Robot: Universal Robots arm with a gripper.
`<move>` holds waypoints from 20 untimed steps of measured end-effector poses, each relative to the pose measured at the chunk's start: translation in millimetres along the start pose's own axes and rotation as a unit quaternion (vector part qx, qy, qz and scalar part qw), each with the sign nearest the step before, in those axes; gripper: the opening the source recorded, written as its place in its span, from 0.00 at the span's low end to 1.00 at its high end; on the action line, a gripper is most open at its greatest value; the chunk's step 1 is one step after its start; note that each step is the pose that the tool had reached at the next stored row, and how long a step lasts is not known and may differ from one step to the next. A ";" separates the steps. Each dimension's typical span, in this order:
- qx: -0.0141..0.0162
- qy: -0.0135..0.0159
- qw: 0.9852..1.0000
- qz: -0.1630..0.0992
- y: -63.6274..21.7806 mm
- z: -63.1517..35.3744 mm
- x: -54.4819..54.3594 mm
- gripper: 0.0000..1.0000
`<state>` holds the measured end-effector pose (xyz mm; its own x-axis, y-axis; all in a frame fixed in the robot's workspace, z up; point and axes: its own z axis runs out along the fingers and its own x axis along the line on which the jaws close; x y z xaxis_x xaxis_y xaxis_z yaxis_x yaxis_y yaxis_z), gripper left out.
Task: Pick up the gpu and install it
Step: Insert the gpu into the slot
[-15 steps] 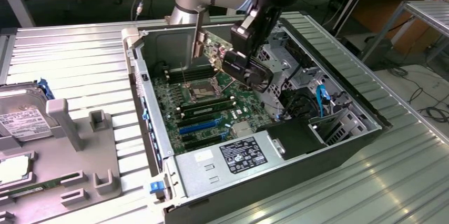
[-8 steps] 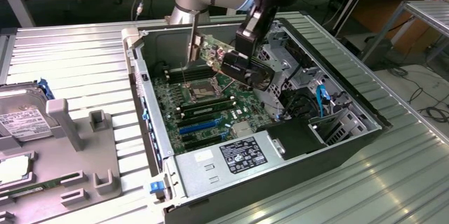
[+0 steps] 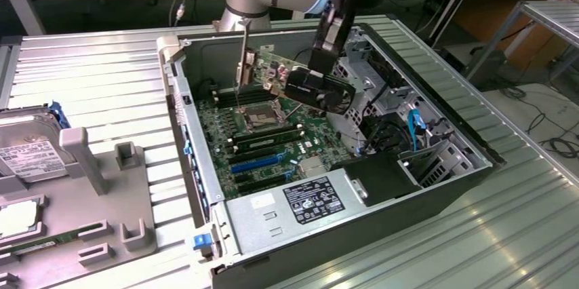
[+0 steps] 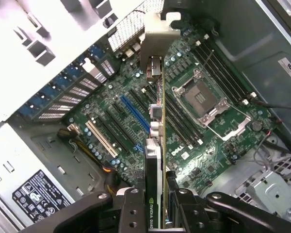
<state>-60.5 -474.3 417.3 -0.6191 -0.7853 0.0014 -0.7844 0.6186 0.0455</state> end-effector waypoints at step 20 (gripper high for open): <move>0.000 0.012 0.968 -0.253 0.0 0.0 0.0 0.27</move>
<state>-60.6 -474.3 417.4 -0.1558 -0.9878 0.0015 -0.9868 0.1557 0.0455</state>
